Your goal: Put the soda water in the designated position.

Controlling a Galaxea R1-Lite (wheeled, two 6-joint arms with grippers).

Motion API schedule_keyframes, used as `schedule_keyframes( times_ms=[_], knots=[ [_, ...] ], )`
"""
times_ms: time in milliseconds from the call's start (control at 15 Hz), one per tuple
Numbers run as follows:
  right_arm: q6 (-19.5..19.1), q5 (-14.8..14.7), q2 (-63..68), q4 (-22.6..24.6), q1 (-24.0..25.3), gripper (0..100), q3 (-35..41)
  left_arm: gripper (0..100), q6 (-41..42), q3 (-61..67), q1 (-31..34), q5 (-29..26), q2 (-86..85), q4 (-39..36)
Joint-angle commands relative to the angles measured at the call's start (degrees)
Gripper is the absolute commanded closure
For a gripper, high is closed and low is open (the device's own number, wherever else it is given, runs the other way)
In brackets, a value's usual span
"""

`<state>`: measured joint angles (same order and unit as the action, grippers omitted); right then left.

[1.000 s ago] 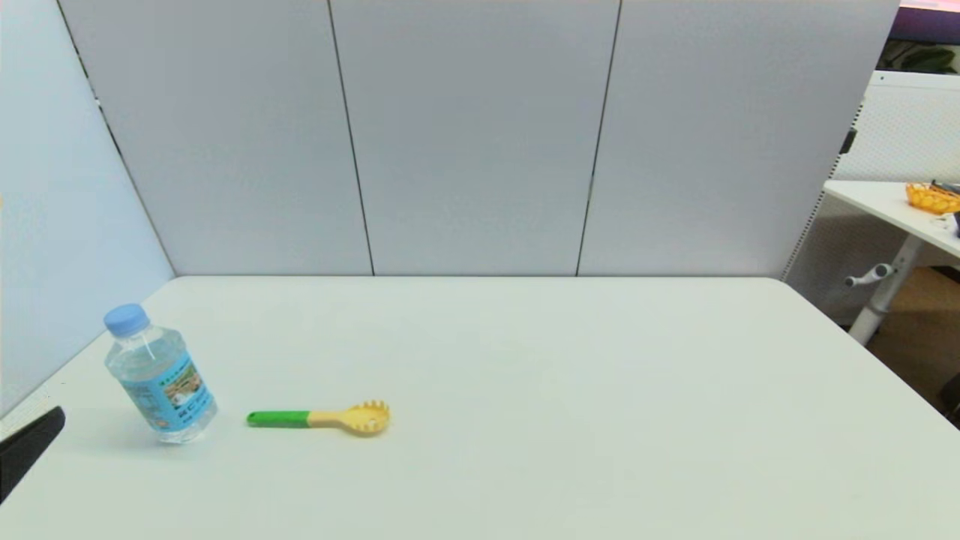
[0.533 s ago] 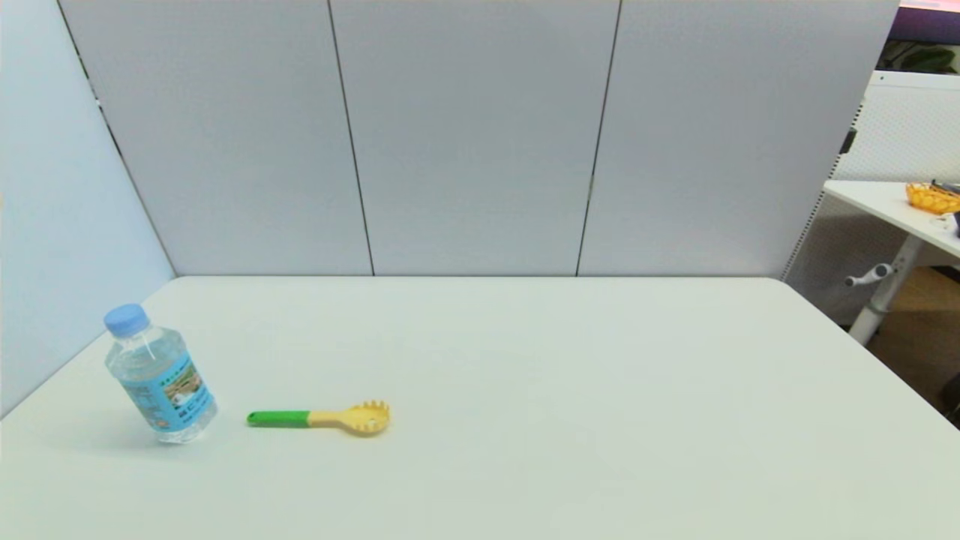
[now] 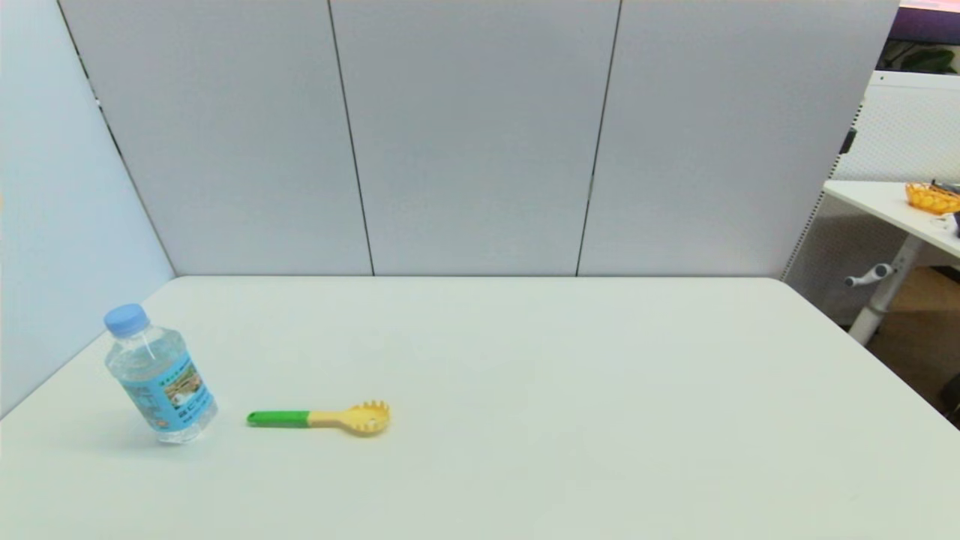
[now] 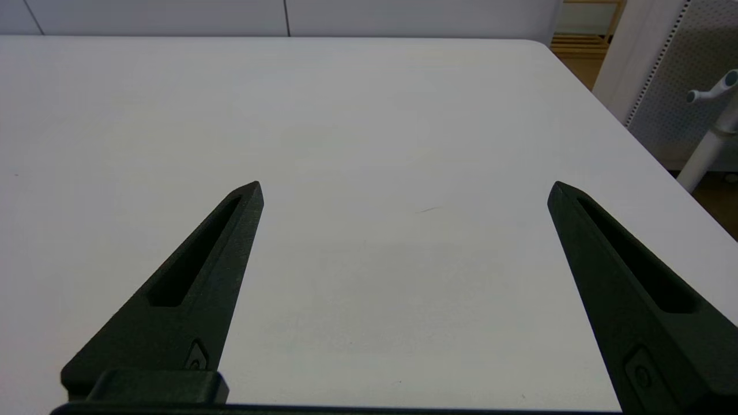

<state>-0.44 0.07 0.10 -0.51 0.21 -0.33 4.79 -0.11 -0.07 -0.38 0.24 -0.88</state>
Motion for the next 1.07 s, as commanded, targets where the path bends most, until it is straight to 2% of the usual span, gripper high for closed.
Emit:
schedule_keyframes(
  times_ms=[67,200,333,1067],
  knots=[
    [0.0,0.0,0.1,0.0,0.0,0,0.0,0,-0.5,0.1,0.0,0.2,-0.3,0.2],
    [0.0,0.0,0.1,0.0,0.0,0,0.0,0,-5.8,0.1,0.0,0.5,-0.3,0.4],
    [0.0,0.0,0.1,0.0,0.1,0,0.0,0,-10.4,0.1,0.0,3.1,-0.3,0.2],
    [0.0,0.0,0.1,0.0,0.1,0,0.0,0,-10.9,0.1,0.0,3.3,-0.3,0.2]
  ],
)
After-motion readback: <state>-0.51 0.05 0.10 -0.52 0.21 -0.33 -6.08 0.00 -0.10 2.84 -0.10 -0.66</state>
